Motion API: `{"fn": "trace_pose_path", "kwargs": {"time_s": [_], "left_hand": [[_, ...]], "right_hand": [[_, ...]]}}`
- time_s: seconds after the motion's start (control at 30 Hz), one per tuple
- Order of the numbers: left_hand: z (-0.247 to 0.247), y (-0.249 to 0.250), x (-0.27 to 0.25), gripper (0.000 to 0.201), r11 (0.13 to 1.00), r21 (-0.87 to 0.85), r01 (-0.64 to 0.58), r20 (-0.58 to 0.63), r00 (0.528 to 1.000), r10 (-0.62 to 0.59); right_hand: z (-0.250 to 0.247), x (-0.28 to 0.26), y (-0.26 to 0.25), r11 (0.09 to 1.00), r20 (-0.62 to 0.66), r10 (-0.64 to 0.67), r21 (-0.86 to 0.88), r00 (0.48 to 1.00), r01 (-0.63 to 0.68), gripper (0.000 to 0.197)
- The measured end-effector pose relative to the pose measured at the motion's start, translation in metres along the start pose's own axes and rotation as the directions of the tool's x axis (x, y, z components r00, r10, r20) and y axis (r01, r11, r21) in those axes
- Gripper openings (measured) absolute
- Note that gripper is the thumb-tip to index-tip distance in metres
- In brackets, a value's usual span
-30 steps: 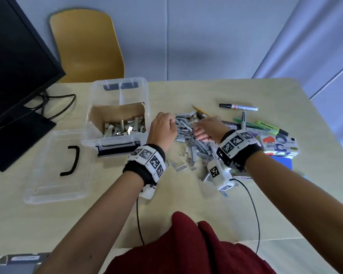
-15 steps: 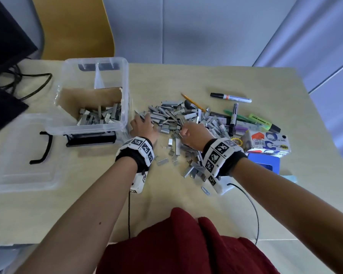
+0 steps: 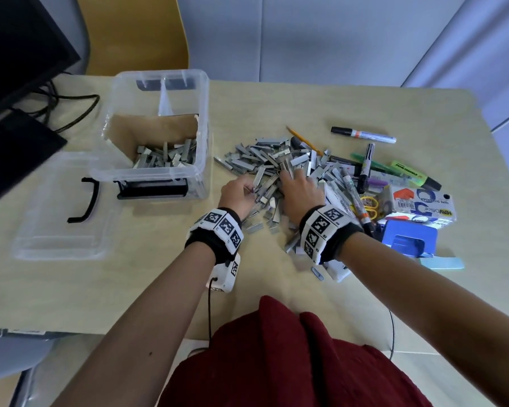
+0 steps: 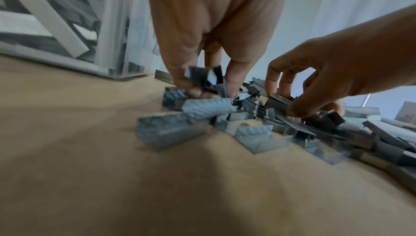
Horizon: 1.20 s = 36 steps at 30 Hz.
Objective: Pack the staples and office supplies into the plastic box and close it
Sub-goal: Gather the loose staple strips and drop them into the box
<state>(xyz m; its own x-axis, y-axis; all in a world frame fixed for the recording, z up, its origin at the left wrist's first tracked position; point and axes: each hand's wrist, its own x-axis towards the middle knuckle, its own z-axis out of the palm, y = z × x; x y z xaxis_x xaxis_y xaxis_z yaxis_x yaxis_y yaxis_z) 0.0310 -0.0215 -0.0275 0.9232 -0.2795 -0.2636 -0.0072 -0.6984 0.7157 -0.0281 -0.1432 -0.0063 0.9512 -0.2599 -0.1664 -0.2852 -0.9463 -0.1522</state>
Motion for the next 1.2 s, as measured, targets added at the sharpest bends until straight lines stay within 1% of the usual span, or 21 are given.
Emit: {"fn": "trace_pose_path", "kwargs": {"time_s": [0.1, 0.2, 0.27, 0.3, 0.33, 0.37, 0.43, 0.5, 0.53, 0.57, 0.6, 0.63, 0.67, 0.73, 0.8, 0.83, 0.87, 0.93, 1.03, 1.13, 1.2], "left_hand": [[-0.004, -0.005, 0.000, 0.012, 0.966, -0.245, 0.077, 0.058, 0.996, -0.065], [-0.009, -0.007, 0.000, 0.026, 0.886, -0.437, 0.155, 0.149, 0.984, -0.098], [-0.012, -0.006, -0.001, 0.030, 0.831, -0.519, 0.200, 0.209, 0.972, -0.103], [-0.013, -0.006, -0.002, 0.031, 0.796, -0.562, 0.222, 0.231, 0.967, -0.106], [-0.015, -0.006, -0.003, 0.032, 0.753, -0.610, 0.247, 0.247, 0.962, -0.116], [-0.016, -0.006, -0.004, 0.032, 0.703, -0.657, 0.273, 0.260, 0.957, -0.129], [-0.018, -0.007, -0.005, 0.031, 0.595, -0.737, 0.321, 0.293, 0.945, -0.146], [-0.020, -0.007, -0.006, 0.027, 0.496, -0.789, 0.361, 0.341, 0.930, -0.135], [-0.021, -0.007, -0.007, 0.026, 0.460, -0.801, 0.382, 0.364, 0.922, -0.132], [-0.022, -0.007, -0.007, 0.026, 0.437, -0.803, 0.406, 0.386, 0.912, -0.137], [-0.024, -0.007, -0.007, 0.027, 0.424, -0.798, 0.429, 0.406, 0.902, -0.147], [-0.025, -0.006, -0.008, 0.027, 0.430, -0.784, 0.448, 0.421, 0.893, -0.161], [-0.027, -0.005, -0.008, 0.028, 0.454, -0.763, 0.460, 0.430, 0.886, -0.174], [-0.030, -0.005, -0.008, 0.029, 0.549, -0.696, 0.463, 0.424, 0.882, -0.206], [-0.033, -0.006, -0.007, 0.032, 0.685, -0.588, 0.430, 0.394, 0.892, -0.221], [-0.035, -0.006, -0.007, 0.033, 0.758, -0.514, 0.400, 0.378, 0.900, -0.219], [-0.036, -0.004, -0.009, 0.033, 0.822, -0.436, 0.367, 0.364, 0.907, -0.212], [-0.038, -0.002, -0.011, 0.033, 0.900, -0.324, 0.292, 0.316, 0.930, -0.188], [-0.040, -0.004, -0.011, 0.027, 0.934, -0.278, 0.226, 0.214, 0.962, -0.169], [-0.042, -0.009, -0.011, 0.022, 0.925, -0.314, 0.212, 0.141, 0.974, -0.176], [-0.044, -0.013, -0.010, 0.031, 0.905, -0.369, 0.212, 0.117, 0.977, -0.181]], "right_hand": [[-0.001, 0.003, 0.005, 0.994, 0.001, 0.019, 0.107, 1.000, -0.019, 0.030], [-0.009, 0.007, 0.010, 0.962, 0.027, 0.059, 0.266, 0.998, -0.064, 0.021], [-0.014, 0.010, 0.014, 0.871, 0.064, 0.131, 0.470, 0.989, -0.146, 0.020], [-0.016, 0.012, 0.016, 0.787, 0.092, 0.181, 0.584, 0.979, -0.200, 0.019], [-0.018, 0.012, 0.017, 0.677, 0.135, 0.226, 0.690, 0.965, -0.255, 0.016], [-0.020, 0.013, 0.018, 0.530, 0.202, 0.253, 0.789, 0.946, -0.310, 0.012], [-0.027, 0.009, 0.020, 0.131, 0.354, 0.223, 0.912, 0.908, -0.387, 0.010], [-0.033, 0.004, 0.023, -0.316, 0.484, 0.149, 0.850, 0.862, -0.423, 0.014], [-0.035, 0.003, 0.024, -0.460, 0.522, 0.105, 0.780, 0.847, -0.424, 0.012], [-0.036, 0.003, 0.025, -0.521, 0.543, 0.070, 0.735, 0.837, -0.434, 0.011], [-0.036, 0.004, 0.024, -0.502, 0.558, 0.050, 0.731, 0.828, -0.462, 0.011], [-0.035, 0.006, 0.023, -0.410, 0.567, 0.048, 0.762, 0.823, -0.501, 0.014], [-0.034, 0.009, 0.020, -0.247, 0.557, 0.073, 0.814, 0.827, -0.526, 0.017], [-0.033, 0.014, 0.010, 0.207, 0.460, 0.106, 0.857, 0.882, -0.472, 0.017], [-0.030, 0.017, -0.002, 0.669, 0.295, 0.035, 0.703, 0.955, -0.241, 0.011], [-0.027, 0.019, -0.007, 0.823, 0.239, -0.056, 0.561, 0.969, -0.091, 0.007], [-0.025, 0.020, -0.011, 0.910, 0.240, -0.151, 0.412, 0.959, 0.040, 0.005], [-0.021, 0.020, -0.016, 0.961, 0.318, -0.269, 0.145, 0.909, 0.233, 0.019], [-0.020, 0.018, -0.020, 0.933, 0.316, -0.321, -0.058, 0.893, 0.356, 0.029], [-0.017, 0.017, -0.021, 0.931, 0.244, -0.326, -0.088, 0.914, 0.355, 0.022], [-0.013, 0.020, -0.018, 0.963, 0.212, -0.264, 0.015, 0.941, 0.267, 0.018]]}}
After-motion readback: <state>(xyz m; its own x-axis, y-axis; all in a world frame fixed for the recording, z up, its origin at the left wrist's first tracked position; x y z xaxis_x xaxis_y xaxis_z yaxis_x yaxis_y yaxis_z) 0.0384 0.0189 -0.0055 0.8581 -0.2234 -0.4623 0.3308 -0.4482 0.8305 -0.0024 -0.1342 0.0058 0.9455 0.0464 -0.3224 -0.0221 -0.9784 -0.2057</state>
